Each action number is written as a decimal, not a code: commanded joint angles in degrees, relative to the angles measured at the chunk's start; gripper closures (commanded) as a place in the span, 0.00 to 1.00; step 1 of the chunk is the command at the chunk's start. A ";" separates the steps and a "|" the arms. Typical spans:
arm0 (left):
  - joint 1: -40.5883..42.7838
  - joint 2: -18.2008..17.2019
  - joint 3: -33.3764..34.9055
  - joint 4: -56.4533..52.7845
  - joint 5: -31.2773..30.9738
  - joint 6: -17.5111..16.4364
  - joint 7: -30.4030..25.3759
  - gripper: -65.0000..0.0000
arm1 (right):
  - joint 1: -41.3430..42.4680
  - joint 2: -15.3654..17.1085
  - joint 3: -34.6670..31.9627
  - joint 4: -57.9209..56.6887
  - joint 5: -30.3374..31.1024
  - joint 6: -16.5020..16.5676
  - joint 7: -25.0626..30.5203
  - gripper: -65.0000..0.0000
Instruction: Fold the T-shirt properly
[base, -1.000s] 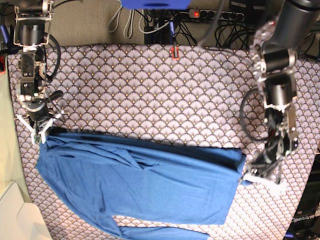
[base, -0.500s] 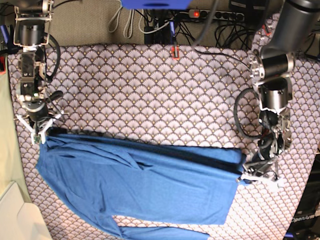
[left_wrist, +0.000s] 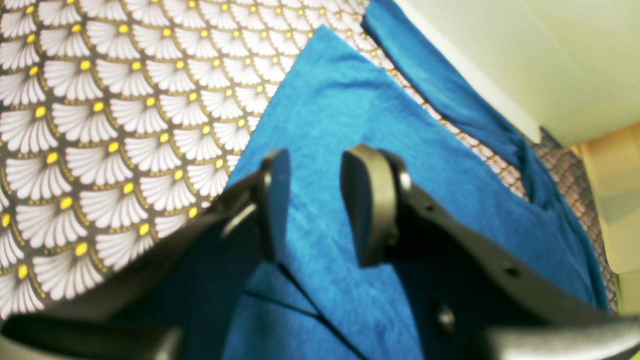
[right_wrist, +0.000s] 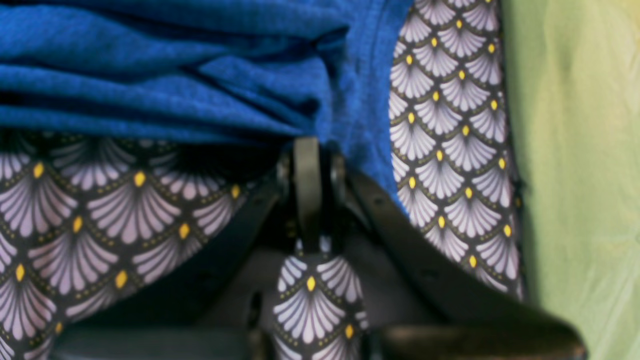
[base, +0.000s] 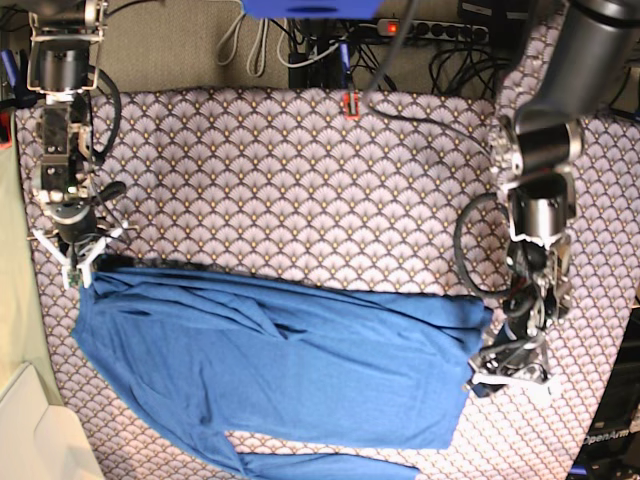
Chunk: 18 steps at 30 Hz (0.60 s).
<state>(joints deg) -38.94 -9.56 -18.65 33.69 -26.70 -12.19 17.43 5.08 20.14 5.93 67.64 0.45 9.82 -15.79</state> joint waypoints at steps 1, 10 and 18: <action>-3.30 -0.59 -0.03 -0.15 -0.51 -0.61 -1.47 0.67 | 0.94 0.83 0.26 1.07 -0.05 -0.46 1.15 1.00; -4.09 -1.29 -0.38 -1.47 -1.04 -0.61 1.34 0.67 | 1.20 0.21 0.26 1.07 -0.05 -0.46 1.15 1.00; 6.98 -1.91 -0.47 14.88 -1.04 -0.52 7.23 0.67 | 1.20 0.03 0.26 1.07 -0.05 -0.46 1.15 1.00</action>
<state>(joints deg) -29.67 -11.09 -19.07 47.37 -26.79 -11.79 25.96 5.17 19.22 5.93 67.66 0.43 9.80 -15.88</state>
